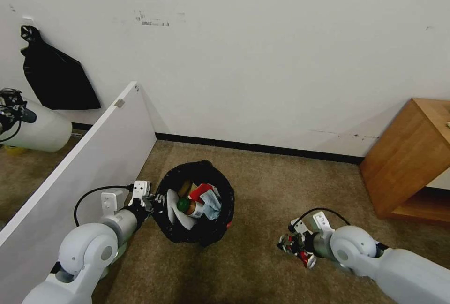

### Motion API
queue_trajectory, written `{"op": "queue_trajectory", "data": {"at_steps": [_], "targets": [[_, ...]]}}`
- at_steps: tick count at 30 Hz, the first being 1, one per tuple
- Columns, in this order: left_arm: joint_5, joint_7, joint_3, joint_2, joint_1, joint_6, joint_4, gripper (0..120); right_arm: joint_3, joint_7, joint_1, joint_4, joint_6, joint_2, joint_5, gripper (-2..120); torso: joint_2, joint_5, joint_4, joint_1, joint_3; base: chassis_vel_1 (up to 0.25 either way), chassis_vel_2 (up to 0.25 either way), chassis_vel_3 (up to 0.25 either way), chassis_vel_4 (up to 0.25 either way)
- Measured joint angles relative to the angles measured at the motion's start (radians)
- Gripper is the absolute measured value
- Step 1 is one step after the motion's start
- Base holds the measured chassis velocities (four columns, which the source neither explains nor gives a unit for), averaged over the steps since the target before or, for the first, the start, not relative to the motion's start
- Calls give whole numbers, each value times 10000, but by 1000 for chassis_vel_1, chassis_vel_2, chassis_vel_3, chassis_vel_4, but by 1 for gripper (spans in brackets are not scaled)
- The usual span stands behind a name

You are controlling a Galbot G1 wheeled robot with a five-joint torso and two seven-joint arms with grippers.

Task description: Pick up the trash bin and place the garbage on the floor into it.

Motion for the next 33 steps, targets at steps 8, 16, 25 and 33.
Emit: {"op": "queue_trajectory", "data": {"at_steps": [8, 16, 25, 33], "targets": [[-164, -47, -40, 165, 78, 26, -159, 0, 414, -26, 391, 515, 289, -257, 37, 42, 1, 0, 1, 0, 0, 0, 0, 0, 0], [-320, -67, -124, 394, 149, 41, -340, 0, 794, 144, 875, 1287, 690, -633, 324, 42, 1, 0, -1, 0, 0, 0, 0, 0, 0], [-473, -106, -185, 557, 283, 58, -446, 0, 788, 170, 2013, 1799, 985, -771, 114, 42, 1, 0, 3, 0, 0, 0, 0, 0, 0], [-1015, -287, -5, 853, -21, 123, -419, 0, 1250, 244, 2702, 2415, 1355, -788, -89, 42, 2, 0, 1, 0, 0, 0, 0, 0, 0]]}}
